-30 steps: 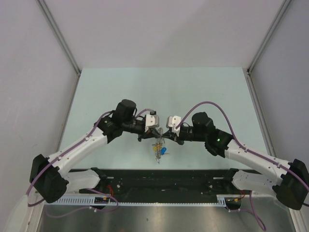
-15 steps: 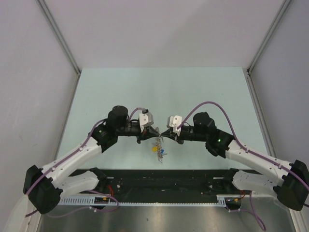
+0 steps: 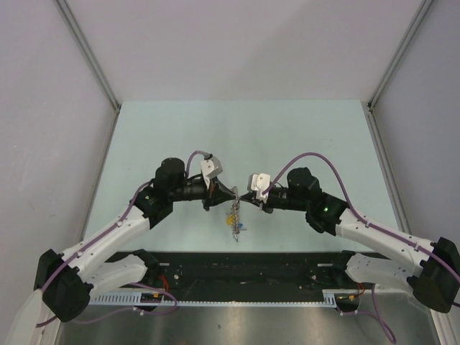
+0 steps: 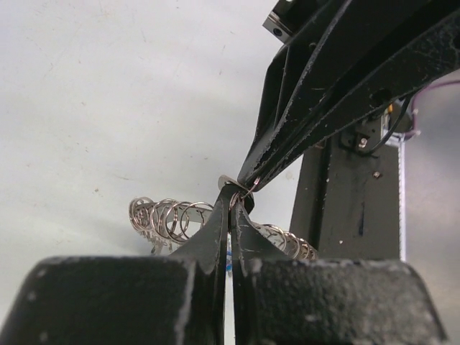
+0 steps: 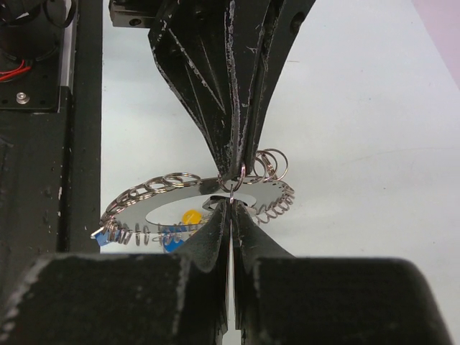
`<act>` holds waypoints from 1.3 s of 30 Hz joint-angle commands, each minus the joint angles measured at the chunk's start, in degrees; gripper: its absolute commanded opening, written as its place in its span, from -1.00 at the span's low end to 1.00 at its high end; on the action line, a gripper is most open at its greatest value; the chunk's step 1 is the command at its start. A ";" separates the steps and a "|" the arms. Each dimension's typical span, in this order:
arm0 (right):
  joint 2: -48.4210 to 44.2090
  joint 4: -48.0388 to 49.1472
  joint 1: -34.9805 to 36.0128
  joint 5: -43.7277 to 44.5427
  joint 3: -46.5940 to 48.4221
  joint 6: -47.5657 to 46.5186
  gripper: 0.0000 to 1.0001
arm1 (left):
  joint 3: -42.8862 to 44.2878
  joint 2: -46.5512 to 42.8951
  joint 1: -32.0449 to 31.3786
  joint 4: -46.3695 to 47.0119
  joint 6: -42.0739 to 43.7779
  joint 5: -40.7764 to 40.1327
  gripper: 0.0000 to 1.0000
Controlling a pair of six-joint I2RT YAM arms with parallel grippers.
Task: Put the keys on the keyring
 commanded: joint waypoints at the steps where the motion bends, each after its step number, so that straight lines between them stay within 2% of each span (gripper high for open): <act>1: -0.53 0.66 1.04 -0.83 -0.30 -0.17 -1.00 | -2.71 -2.78 1.67 12.85 -9.80 -3.62 -0.99; 4: 0.08 1.71 1.75 -0.65 -0.30 0.01 -1.00 | -5.96 -4.10 1.58 21.54 -15.52 -5.81 -1.00; 13: 1.84 5.23 2.89 -0.74 -0.30 1.59 -1.00 | -13.17 -5.86 -0.70 36.05 -22.38 -13.64 -1.00; 27: 4.39 7.78 4.30 4.35 -0.38 0.98 -1.00 | -24.16 -7.79 -3.87 54.26 -34.52 -27.00 -0.99; 28: 4.04 8.13 4.30 4.70 -0.30 0.80 -1.00 | -24.42 -7.88 -4.04 53.74 -34.61 -27.00 -0.97; 31: 2.99 8.57 4.30 4.97 -0.38 0.27 -1.00 | -25.82 -10.07 -4.05 50.58 -33.03 -27.35 -0.71; 32: 2.90 8.48 4.30 4.80 -0.30 0.10 -1.00 | -25.83 -11.12 -4.05 49.01 -32.15 -28.22 -0.56; 39: 2.55 7.25 4.30 4.36 -0.12 -0.96 -1.00 | -20.83 -18.77 -3.87 28.29 -18.99 -30.69 -0.28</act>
